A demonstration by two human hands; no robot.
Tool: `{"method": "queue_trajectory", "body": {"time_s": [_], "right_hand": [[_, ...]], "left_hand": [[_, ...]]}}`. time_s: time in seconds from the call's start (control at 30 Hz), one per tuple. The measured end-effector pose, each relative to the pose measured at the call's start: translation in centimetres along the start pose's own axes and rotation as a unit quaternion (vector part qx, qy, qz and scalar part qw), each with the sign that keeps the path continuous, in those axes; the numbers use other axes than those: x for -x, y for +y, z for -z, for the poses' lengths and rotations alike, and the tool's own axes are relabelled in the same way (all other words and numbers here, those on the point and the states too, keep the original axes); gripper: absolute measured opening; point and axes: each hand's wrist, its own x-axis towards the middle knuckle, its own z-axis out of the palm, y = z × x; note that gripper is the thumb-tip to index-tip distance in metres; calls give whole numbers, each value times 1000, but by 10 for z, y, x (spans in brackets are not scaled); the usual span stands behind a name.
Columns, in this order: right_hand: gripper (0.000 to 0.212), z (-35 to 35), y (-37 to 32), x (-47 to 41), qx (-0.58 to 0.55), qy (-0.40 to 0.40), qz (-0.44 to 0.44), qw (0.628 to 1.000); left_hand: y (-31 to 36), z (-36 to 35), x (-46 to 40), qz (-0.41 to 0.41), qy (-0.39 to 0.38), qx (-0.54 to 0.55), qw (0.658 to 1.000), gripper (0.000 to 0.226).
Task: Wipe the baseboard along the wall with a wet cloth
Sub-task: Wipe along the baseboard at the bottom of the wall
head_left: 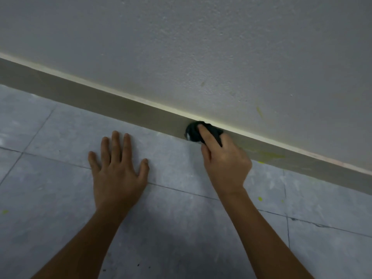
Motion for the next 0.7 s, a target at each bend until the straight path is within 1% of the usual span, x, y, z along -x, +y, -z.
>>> {"method": "queue_trajectory", "body": {"time_s": [0.03,0.13,0.17,0.23,0.27,0.33,0.37,0.43,0.47,0.53,0.6,0.63,0.7], "right_hand": [[32,-5,-7,1,-5,-12,13,1000],[47,-20,-15,23,-18,-134,36,990],[48,-22,-9,29,-14,-149,26,988],[38,-16,12,28,-8,-141,-5,990],[33,-9,22,26,-3,-114,-14,993],[31,9,37,18,6,-47,-9,999],[31,14,39,14,2,-33,-8,999],[32,12,32,8,-8,-35,-6,999],[34,8,26,9,-8,-52,-5,999],[44,-5,21,20,-2,-115,-5,993],[48,-11,34,37,5,-147,-17,989],[43,-10,47,43,8,-145,-27,989],[33,-1,70,47,17,-107,-36,993]], "left_hand": [[-3,0,2,3,-1,0,1000,78],[-3,-2,10,10,-13,1,1000,80],[-2,-2,8,7,-11,0,1000,80],[2,-2,3,4,-13,-4,1000,81],[2,-2,1,3,-14,-12,1000,80],[8,-1,3,9,-4,-22,1000,76],[17,-3,7,0,2,-18,1000,72],[42,-10,19,-42,4,12,999,68],[55,-17,25,-57,-9,27,998,68],[75,-31,36,-60,-28,27,997,72],[80,-37,40,-51,-19,-1,999,78],[79,-39,40,-51,-13,-14,999,79],[76,-42,40,-57,-5,-25,998,81]]}}
